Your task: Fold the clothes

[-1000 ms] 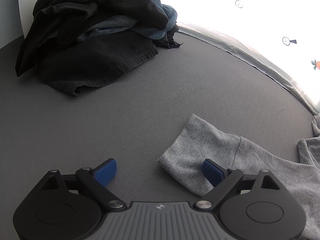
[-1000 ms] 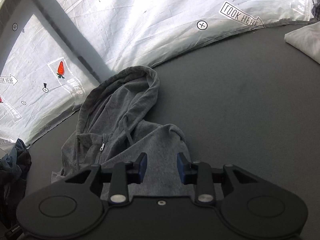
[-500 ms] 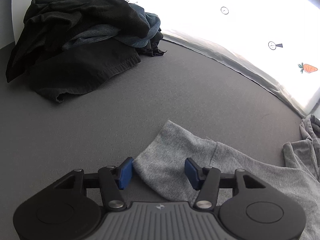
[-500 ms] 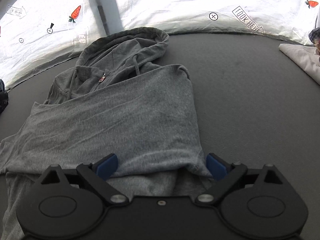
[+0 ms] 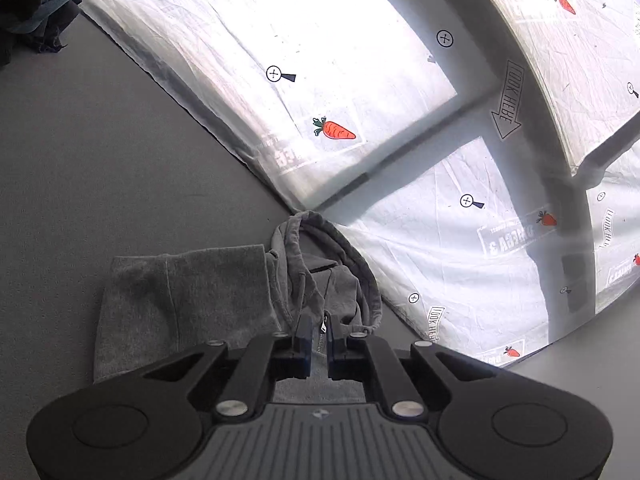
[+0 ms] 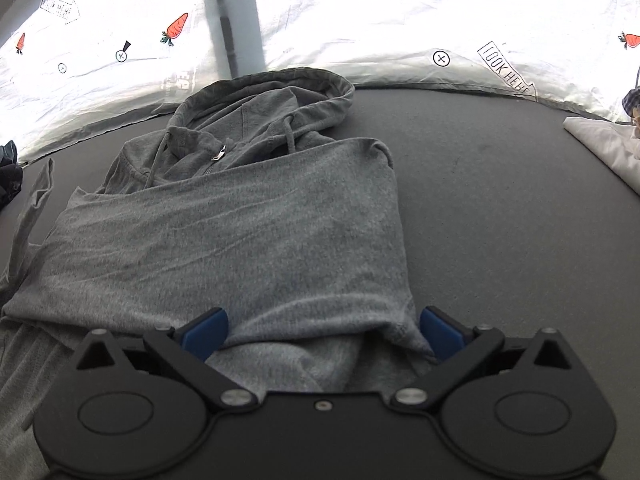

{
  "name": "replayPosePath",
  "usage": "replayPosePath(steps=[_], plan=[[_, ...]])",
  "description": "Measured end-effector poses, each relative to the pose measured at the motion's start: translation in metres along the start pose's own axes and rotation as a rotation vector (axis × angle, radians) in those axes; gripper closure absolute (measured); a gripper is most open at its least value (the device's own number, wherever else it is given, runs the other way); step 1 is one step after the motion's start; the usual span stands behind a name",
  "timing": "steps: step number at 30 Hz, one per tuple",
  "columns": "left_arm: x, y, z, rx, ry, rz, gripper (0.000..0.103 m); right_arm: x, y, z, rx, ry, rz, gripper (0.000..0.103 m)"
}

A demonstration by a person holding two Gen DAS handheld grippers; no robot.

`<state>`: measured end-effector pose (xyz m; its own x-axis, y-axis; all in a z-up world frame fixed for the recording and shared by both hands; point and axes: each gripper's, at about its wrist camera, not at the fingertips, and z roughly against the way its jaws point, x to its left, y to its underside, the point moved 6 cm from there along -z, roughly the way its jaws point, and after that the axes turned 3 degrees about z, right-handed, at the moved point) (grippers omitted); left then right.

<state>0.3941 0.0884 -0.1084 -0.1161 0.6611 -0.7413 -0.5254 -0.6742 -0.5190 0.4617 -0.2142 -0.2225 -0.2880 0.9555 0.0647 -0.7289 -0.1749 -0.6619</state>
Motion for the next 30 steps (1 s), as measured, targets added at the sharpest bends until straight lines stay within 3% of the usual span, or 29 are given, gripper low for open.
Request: replayPosePath(steps=[2,7,11,12,17,18,19,20,21,25,30], plan=[[-0.015,0.01,-0.009,0.037,-0.018,-0.093,0.056,-0.002,-0.004,0.0,0.043,-0.018,-0.023,0.0],[0.001,0.024,-0.011,0.051,-0.177,-0.089,0.052,-0.013,-0.006,0.015,0.038,-0.071,-0.166,0.006],[0.046,0.02,0.002,0.037,-0.384,0.018,0.044,-0.018,-0.013,0.032,-0.011,-0.094,-0.246,0.013],[0.058,0.019,0.007,0.036,-0.411,0.067,0.038,-0.019,-0.016,0.035,-0.024,-0.099,-0.265,0.014],[0.099,0.014,0.027,0.008,-0.49,0.224,0.031,-0.019,-0.043,0.049,-0.142,-0.181,-0.394,0.021],[0.103,0.014,0.029,0.008,-0.506,0.229,0.03,-0.016,-0.049,0.049,-0.156,-0.226,-0.415,0.026],[0.106,0.015,0.029,0.008,-0.515,0.239,0.03,-0.012,-0.052,0.047,-0.153,-0.274,-0.435,0.049],[0.109,0.015,0.029,0.008,-0.522,0.25,0.03,-0.006,-0.056,0.041,-0.118,-0.354,-0.482,0.082],[0.111,0.016,0.029,0.008,-0.515,0.267,0.03,0.0,-0.06,0.035,-0.083,-0.433,-0.528,0.094],[0.113,0.02,0.024,0.029,-0.496,0.283,0.028,0.032,-0.065,0.009,0.02,-0.609,-0.645,0.095],[0.115,0.021,0.016,0.03,-0.507,0.313,0.023,0.071,-0.058,-0.03,0.192,-0.689,-0.756,0.095]])
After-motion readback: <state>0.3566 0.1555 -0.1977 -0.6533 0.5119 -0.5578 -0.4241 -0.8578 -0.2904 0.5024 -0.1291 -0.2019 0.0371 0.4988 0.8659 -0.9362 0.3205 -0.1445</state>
